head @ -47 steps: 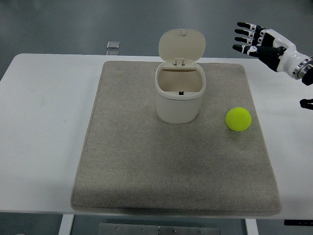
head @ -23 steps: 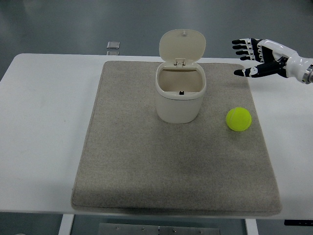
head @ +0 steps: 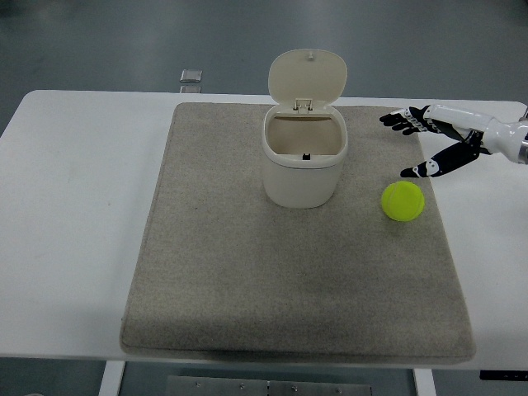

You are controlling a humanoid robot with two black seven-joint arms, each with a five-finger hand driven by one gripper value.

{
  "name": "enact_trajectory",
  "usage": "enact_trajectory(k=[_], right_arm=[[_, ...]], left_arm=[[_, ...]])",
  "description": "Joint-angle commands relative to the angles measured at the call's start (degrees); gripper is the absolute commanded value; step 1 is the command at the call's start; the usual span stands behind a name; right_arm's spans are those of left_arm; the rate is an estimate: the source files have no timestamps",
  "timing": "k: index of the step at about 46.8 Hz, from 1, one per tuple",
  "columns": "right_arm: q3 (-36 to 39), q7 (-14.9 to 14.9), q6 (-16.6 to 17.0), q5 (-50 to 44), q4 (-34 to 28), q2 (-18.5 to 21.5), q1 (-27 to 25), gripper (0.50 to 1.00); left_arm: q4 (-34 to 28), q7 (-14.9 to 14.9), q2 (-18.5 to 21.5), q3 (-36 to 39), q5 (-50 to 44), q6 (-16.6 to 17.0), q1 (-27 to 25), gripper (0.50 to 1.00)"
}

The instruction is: Pick up the tennis ball and place it in the box.

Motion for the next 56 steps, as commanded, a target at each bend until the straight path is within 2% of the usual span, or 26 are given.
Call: enact_trajectory(k=[1,7,19,29,43,49,56], right_arm=[[-0.01,0.76,-0.08,-3.89,0.26,-0.01,-0.72,0.917],[-0.01,2.61,-0.42,-8.47,1.05,-0.01,-1.86,0.917],[-0.01,3.22,-1.13,-12.69,1.49,-0.27,-3.53,0.917],[-0.01,4.10,-5.35,-17.00,1.67,-0.19,-5.82,0.915],[-0.19,4.10,-7.81,-18.58,1.67,0.17,-7.93,0.913],[-0.19,4.10,-8.42,-18.76,1.58,0.60,-7.93,0.905],[-0.19,4.10,-8.78,-19.90,1.40,0.61,-8.10,0.872]], left_arm=[[0.00,0.00,0.00,0.00,0.00,0.00,0.00,0.996],[0.00,0.00,0.00,0.00,0.00,0.00,0.00,0.996],[0.00,0.00,0.00,0.00,0.00,0.00,0.00,0.996],[0.00,0.00,0.00,0.00,0.00,0.00,0.00,0.996],[0.00,0.00,0.00,0.09,0.00,0.00,0.00,0.996],[0.00,0.00,0.00,0.09,0.00,0.00,0.00,0.996],[0.00,0.00,0.00,0.00,0.00,0.00,0.00,0.996]])
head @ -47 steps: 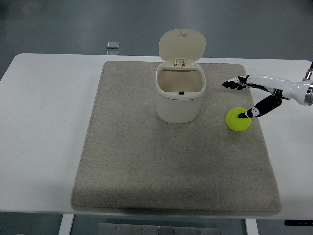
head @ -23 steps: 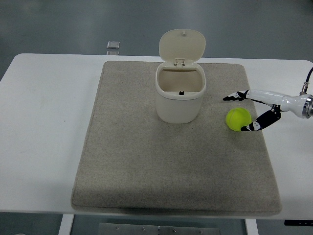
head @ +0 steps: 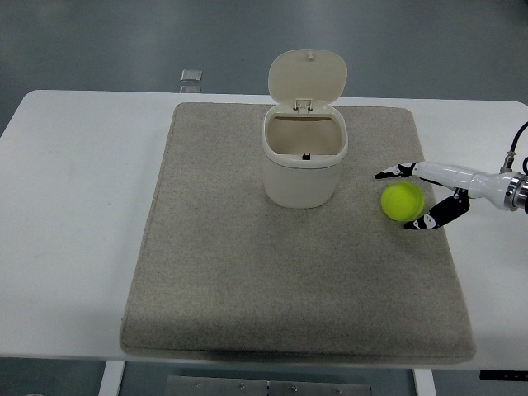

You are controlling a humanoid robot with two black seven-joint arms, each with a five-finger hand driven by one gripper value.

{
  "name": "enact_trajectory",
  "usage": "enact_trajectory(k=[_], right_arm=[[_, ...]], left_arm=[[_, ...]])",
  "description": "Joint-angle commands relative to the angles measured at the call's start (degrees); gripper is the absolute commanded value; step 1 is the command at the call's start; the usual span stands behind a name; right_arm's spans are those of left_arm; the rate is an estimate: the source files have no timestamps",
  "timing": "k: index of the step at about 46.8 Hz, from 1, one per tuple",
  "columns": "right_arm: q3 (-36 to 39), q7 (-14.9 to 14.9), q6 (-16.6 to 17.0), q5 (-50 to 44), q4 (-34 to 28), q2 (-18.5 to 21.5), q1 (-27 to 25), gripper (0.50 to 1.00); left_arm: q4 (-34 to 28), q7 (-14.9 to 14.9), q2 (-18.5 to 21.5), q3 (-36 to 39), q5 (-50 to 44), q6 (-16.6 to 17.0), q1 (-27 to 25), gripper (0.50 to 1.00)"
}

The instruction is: Pick up the tennis ball and place it in the box.

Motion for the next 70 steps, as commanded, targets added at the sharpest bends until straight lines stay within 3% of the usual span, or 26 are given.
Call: enact_trajectory(k=[1,14,27,43,49,55,70], right_arm=[[0.00,0.00,-0.03,-0.28,-0.10,0.06,-0.18,0.872],[0.00,0.00,-0.03,-0.64,-0.62,-0.02,-0.27,0.864],[-0.08,0.00,-0.03,-1.43,-0.71,-0.02,-0.27,0.764],[0.00,0.00,-0.03,-1.43,-1.06,-0.02,-0.18,0.719],[0.27,0.08,-0.03,-1.08,-0.98,-0.02,0.08,0.638],[0.79,0.17,0.06,-0.64,-0.71,-0.55,0.44,0.505],[1.59,3.69,1.02,-0.11,2.27,-2.39,4.65,0.500]], left_arm=[[0.00,0.00,0.00,-0.01,-0.01,0.00,0.00,0.996],[0.00,0.00,0.00,-0.01,0.08,0.00,0.00,0.996],[0.00,0.00,0.00,-0.01,-0.01,0.00,0.00,0.996],[0.00,0.00,0.00,-0.01,0.00,0.00,0.00,0.996],[0.00,0.00,0.00,-0.01,-0.01,0.00,0.00,0.996],[0.00,0.00,0.00,-0.01,-0.01,0.00,0.00,0.996],[0.00,0.00,0.00,-0.01,-0.01,0.00,0.00,0.996]])
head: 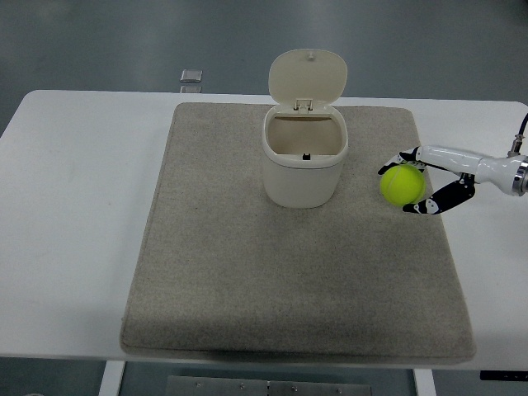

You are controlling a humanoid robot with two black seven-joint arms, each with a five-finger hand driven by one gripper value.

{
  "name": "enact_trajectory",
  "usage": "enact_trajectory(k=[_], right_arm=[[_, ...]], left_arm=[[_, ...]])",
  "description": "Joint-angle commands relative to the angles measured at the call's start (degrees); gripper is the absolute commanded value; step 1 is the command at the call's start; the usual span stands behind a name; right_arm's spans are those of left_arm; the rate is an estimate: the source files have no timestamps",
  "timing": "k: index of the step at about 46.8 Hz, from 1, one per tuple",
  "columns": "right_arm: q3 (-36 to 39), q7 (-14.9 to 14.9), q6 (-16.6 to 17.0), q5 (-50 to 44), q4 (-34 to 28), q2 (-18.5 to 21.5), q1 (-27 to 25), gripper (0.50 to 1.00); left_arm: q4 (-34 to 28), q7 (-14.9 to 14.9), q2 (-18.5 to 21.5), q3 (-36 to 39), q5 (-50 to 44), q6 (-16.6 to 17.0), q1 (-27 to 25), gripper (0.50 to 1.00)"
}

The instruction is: Pick up the tennis ball and place it in the box.

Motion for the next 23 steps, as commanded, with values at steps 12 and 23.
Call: enact_trajectory(k=[12,23], right_arm=[[0.28,0.88,4.66,5.09,4.55,-1.46,8.10,0.500],[0.11,0.79,4.84,7.82,4.72,1.79,12.76,0.500]], left_arm=[[0.00,0.00,0.00,0.00,0.07,0.00,0.00,0.996],[0.00,0.00,0.00,0.00,-0.02,0.00,0.00,0.996]])
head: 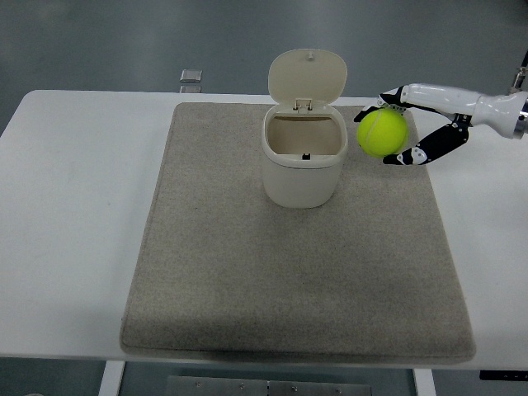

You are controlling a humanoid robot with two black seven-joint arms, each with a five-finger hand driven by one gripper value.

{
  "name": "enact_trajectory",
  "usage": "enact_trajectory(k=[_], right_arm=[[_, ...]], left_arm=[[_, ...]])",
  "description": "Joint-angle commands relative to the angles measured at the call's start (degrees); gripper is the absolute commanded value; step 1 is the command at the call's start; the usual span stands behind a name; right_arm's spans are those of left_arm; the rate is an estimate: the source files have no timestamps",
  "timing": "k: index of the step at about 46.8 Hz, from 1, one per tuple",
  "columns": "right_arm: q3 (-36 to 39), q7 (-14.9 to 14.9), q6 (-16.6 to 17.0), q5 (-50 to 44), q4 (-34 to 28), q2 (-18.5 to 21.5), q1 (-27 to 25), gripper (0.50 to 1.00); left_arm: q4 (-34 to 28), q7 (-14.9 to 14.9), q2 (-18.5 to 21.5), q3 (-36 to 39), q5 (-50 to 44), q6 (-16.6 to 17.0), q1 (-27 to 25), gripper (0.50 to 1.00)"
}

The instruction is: Pick up the tennis ball and place it in the box.

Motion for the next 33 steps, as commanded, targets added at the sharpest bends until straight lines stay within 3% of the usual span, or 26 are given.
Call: enact_trajectory(k=[1,11,17,31,33], right_arm=[[-0.05,-0.08,-0.17,0.56,0.05,1.88,0.82,0.500],[-0.49,-0.78,-0.88,0.47,-0.74,7.42,1.17,0.500],[-0.58,-3.59,-1.76,0.91,-2.06,9.62,1.87,0.500],[-0.75,-6.84,-2.02,4.25,-4.17,11.20,1.79,0.500],[-0.76,-6.93,-2.20,4.51,-4.17,11.29,1.70,0.521]], left_arm=[[0.00,0.00,0.00,-0.01,-0.04,0.00,0.00,0.996],[0.00,0.00,0.00,-0.01,-0.04,0.00,0.00,0.996],[0.00,0.00,0.00,-0.01,0.05,0.00,0.00,0.996],[0.00,0.00,0.00,-0.01,-0.04,0.00,0.00,0.996],[0.00,0.00,0.00,-0.01,-0.04,0.00,0.00,0.996]])
